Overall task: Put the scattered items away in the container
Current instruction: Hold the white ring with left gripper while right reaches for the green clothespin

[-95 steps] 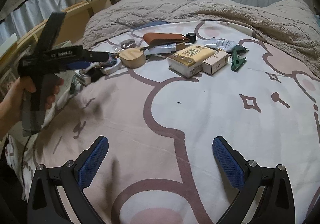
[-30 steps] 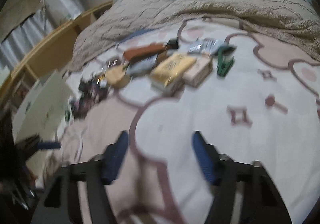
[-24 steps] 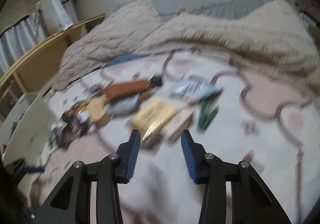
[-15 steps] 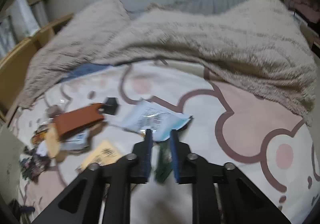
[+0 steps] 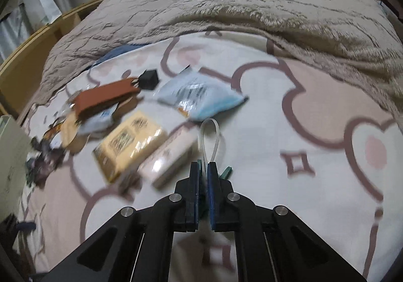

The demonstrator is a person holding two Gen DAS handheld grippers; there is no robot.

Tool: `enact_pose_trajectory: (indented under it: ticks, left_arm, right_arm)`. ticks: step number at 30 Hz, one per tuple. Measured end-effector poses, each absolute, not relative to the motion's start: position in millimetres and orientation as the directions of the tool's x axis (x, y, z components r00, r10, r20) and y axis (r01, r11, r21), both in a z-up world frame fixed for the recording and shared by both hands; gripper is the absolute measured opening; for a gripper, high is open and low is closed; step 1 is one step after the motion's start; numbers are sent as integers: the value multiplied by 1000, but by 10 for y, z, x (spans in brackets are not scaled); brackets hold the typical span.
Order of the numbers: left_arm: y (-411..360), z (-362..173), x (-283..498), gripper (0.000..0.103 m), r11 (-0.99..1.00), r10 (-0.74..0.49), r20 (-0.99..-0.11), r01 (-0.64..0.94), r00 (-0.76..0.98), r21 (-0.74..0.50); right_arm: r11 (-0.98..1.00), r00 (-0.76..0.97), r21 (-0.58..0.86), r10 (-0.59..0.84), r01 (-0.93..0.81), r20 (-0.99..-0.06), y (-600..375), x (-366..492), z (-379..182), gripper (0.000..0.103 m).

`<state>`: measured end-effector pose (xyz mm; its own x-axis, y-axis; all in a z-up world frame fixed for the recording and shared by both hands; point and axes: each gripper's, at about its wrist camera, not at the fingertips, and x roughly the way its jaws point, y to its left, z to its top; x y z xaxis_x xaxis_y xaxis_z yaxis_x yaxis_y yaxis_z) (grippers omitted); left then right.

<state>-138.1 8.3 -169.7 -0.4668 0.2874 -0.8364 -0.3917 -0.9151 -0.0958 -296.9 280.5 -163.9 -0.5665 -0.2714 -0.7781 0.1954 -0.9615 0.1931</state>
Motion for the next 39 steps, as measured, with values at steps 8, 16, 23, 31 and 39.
enact_pose_trajectory:
  ticks: [8, 16, 23, 31, 39]
  left_arm:
    - [-4, -1413, -1396, 103, -927, 284, -768, -368, -573, -69]
    - [-161, -1576, -1552, 103, -957, 244, -806, -266, -539, -112]
    - [-144, -1721, -1542, 103, -962, 210, -830, -261, -517, -81]
    - [-162, -1787, -1530, 103, -957, 218, -828, -281, -517, -76]
    - [-181, -1831, -1504, 103, -954, 235, -814, -286, -532, -88]
  right_arm:
    - [-949, -525, 235, -314, 212, -791, 2810, -2467, -1645, 7]
    - [-934, -494, 295, -356, 201, -793, 2793, -1979, -1660, 7]
    - [-912, -471, 354, -410, 207, -781, 2770, -1589, -1671, 7]
    - [-908, -475, 356, -420, 223, -773, 2716, -1193, -1659, 7]
    - [-847, -460, 483, -528, 224, -714, 2903, -1189, -1646, 15]
